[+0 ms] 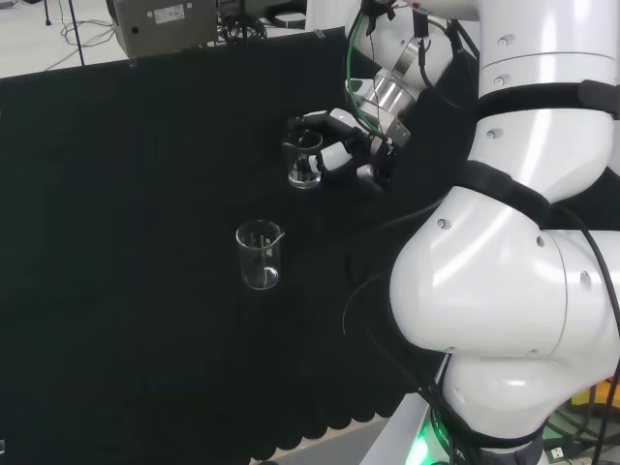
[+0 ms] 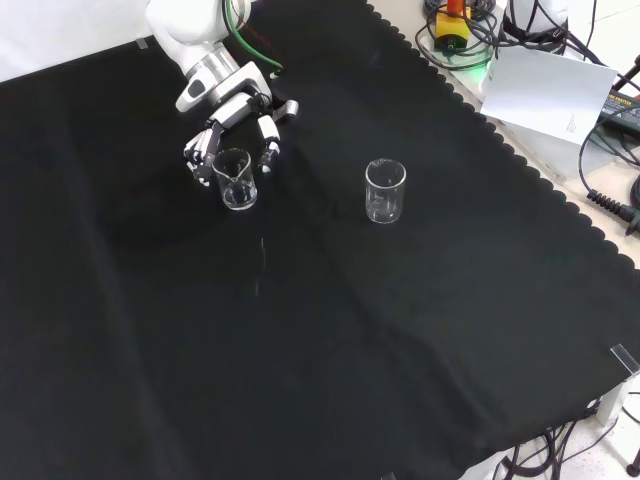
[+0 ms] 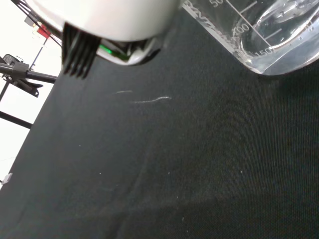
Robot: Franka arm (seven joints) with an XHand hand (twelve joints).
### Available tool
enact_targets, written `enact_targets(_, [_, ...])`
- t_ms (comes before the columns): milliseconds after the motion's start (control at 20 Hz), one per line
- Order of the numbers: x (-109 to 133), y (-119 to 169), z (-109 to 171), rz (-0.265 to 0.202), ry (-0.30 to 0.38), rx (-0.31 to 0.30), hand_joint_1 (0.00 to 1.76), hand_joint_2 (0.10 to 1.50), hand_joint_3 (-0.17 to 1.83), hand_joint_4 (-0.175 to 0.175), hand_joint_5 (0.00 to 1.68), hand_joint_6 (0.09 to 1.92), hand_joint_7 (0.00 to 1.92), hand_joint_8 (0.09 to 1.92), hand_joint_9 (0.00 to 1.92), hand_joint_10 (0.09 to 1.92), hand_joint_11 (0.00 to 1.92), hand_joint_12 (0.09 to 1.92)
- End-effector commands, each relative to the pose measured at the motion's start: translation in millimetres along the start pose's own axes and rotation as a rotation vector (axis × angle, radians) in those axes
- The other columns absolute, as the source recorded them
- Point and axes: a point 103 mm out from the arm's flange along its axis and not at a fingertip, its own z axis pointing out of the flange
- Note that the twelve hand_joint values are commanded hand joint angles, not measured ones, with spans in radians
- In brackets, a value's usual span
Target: Pick up the beaker on the right.
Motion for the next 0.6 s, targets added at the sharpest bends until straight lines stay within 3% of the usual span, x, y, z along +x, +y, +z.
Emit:
enact_targets(50, [-2.7,1.0,3.2,-0.006,0.044,-0.012,1.05,0.45,0.79,-0.019,0.57,0.11,0.39,0.70,0.54,0.58,0.03,1.35])
enact_targets(250, [-5.2,1.3,6.5,-0.004,0.068,-0.014,1.04,0.44,0.81,-0.019,0.55,0.15,0.39,0.71,0.54,0.57,0.04,1.35])
enact_targets(450, [-5.5,3.5,10.5,-0.002,0.078,-0.010,1.04,0.43,0.81,-0.019,0.44,0.36,0.38,0.71,0.53,0.57,0.04,1.36])
enact_targets(600, [-6.9,5.0,12.9,0.005,0.081,-0.015,1.04,0.42,0.81,-0.020,0.40,0.39,0.37,0.71,0.52,0.56,0.04,1.36])
